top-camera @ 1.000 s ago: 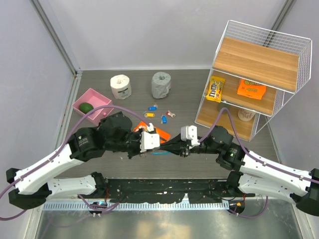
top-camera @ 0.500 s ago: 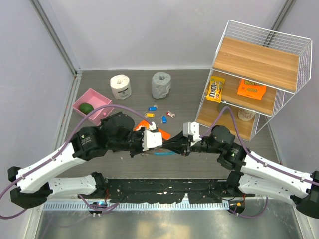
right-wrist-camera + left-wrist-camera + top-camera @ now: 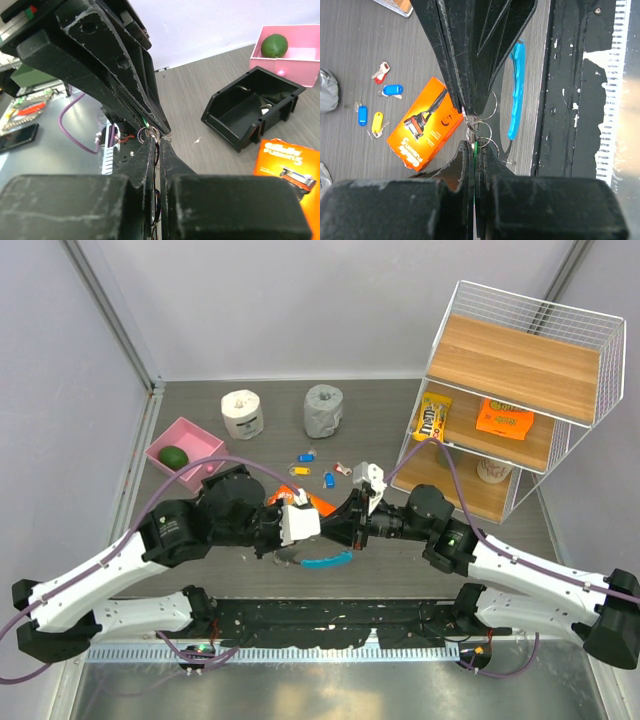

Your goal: Remove the keys from the keyring

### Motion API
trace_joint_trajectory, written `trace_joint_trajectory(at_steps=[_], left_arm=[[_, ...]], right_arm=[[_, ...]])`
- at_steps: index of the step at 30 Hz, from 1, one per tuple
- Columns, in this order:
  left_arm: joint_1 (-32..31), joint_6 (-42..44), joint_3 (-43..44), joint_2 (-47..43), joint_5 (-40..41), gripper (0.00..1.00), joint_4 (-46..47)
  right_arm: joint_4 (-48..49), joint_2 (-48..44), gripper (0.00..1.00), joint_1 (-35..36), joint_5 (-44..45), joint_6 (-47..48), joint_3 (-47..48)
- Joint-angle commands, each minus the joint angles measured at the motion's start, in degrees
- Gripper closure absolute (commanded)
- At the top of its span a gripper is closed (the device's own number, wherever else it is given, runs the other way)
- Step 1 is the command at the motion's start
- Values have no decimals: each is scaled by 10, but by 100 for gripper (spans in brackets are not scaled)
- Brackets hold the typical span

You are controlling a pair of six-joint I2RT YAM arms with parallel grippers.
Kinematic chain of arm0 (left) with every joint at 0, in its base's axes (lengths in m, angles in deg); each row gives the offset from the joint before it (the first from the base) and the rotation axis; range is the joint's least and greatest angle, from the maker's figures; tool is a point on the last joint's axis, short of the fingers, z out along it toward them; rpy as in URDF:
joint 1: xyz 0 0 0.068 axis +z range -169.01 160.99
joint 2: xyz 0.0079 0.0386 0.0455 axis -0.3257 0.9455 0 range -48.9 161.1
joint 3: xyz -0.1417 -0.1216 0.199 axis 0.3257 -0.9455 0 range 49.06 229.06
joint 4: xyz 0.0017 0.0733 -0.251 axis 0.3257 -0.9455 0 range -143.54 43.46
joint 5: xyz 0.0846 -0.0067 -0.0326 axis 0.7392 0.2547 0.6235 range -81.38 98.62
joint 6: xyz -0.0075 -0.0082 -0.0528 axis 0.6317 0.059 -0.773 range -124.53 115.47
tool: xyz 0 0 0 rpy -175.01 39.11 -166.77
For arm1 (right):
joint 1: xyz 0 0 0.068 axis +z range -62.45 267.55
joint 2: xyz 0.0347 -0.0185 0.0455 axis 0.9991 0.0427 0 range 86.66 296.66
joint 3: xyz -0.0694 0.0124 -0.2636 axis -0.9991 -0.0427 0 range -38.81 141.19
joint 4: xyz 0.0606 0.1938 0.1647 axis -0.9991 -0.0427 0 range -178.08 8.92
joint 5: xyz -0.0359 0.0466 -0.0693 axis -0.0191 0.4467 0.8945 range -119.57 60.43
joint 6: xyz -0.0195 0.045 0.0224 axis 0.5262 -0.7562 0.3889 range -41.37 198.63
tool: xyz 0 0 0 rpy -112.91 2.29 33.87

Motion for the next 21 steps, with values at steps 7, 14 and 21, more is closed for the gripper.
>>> trace_joint_trajectory(at_steps=[7,14,21], left_arm=[[-2,16,-20,-19,9,100,50],[-2,21,-32,-25,10,100,55],[-2,16,-42,-39,27,100,67]], right_arm=[[155,-13,95,2,-42,-104,6],[158,-28,95,3,-44,-117,4],[175,-26,95,3,-102,-112,2]])
